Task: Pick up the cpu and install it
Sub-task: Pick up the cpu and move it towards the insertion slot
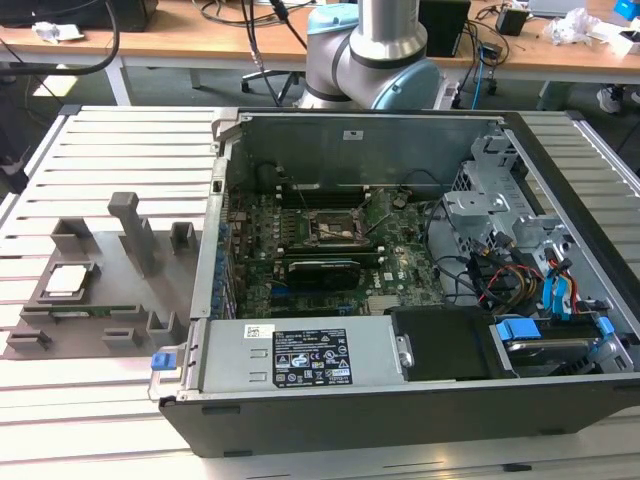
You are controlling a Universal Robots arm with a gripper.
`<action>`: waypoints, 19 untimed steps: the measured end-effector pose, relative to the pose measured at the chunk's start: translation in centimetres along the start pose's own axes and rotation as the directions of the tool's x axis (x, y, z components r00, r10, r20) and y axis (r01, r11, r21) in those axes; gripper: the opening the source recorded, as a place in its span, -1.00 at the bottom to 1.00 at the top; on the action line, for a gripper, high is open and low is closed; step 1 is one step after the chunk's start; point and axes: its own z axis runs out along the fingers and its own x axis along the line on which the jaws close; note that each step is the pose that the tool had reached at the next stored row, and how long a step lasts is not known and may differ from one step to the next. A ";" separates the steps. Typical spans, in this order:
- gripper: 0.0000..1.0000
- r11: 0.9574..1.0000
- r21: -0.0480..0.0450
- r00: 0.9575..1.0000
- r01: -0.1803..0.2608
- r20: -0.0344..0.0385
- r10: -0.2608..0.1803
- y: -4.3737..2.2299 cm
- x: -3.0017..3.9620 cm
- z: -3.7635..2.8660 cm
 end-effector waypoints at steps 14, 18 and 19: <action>0.44 1.000 0.000 1.000 0.000 0.000 0.000 -0.01 0.02 0.77; 0.44 1.000 0.000 1.000 0.000 0.000 0.000 -0.02 0.02 0.94; 0.44 1.000 0.000 1.000 0.000 0.000 0.000 -0.02 0.02 0.97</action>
